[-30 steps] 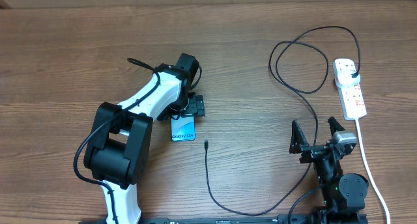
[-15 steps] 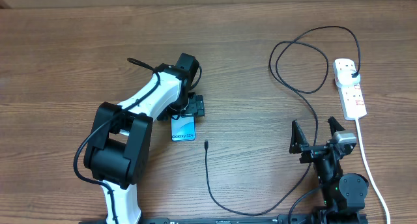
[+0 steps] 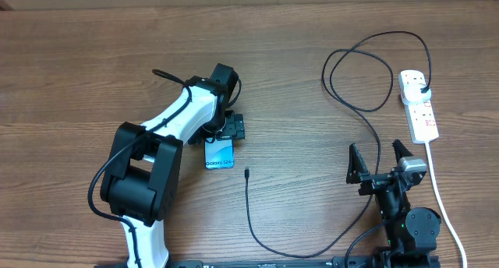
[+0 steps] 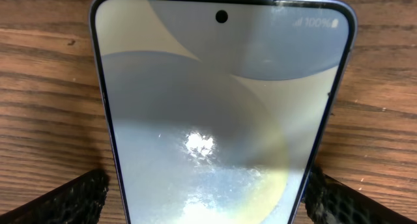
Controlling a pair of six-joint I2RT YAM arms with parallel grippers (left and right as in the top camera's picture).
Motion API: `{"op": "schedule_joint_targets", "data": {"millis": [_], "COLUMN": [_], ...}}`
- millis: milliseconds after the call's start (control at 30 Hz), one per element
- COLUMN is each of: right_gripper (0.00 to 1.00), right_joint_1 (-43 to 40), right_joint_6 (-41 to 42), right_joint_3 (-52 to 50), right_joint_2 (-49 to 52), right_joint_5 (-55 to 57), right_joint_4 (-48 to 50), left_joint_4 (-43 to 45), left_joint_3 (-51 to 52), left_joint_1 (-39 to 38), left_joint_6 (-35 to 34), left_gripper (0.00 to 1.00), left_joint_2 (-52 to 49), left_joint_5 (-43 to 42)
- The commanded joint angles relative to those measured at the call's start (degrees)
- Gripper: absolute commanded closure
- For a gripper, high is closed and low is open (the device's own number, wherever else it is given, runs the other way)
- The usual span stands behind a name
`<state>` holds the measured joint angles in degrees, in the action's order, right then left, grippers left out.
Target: Plug charger to phone and switch on socket
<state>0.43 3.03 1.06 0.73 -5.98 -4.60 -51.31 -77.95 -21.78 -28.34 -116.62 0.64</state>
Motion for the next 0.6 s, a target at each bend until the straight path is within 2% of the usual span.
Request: {"op": "schedule_joint_targets", "data": {"millis": [0, 167, 333, 567], "right_gripper": [0.0, 0.0, 0.0, 0.0], "right_joint_1": [0.2, 0.2, 0.2, 0.2], "right_joint_6": [0.3, 0.3, 1.0, 15.4], "right_joint_3": [-0.6, -0.6, -0.6, -0.6], "right_joint_2": [-0.6, -0.6, -0.6, -0.6], "right_joint_5": [0.3, 0.2, -6.1, -10.5], "right_joint_4": [0.2, 0.5, 0.9, 1.4], "left_joint_4": [-0.9, -0.3, -0.3, 0.2], "left_joint_3": [2.4, 2.4, 2.4, 2.4], "left_joint_1": [-0.4, -0.4, -0.4, -0.4], "left_joint_6": [1.4, 1.4, 1.4, 1.4], "left_gripper": [0.01, 0.02, 0.01, 0.02], "left_joint_2": [-2.2, -2.2, -2.2, -2.2], "left_joint_5": [0.0, -0.1, -0.1, -0.2]}}
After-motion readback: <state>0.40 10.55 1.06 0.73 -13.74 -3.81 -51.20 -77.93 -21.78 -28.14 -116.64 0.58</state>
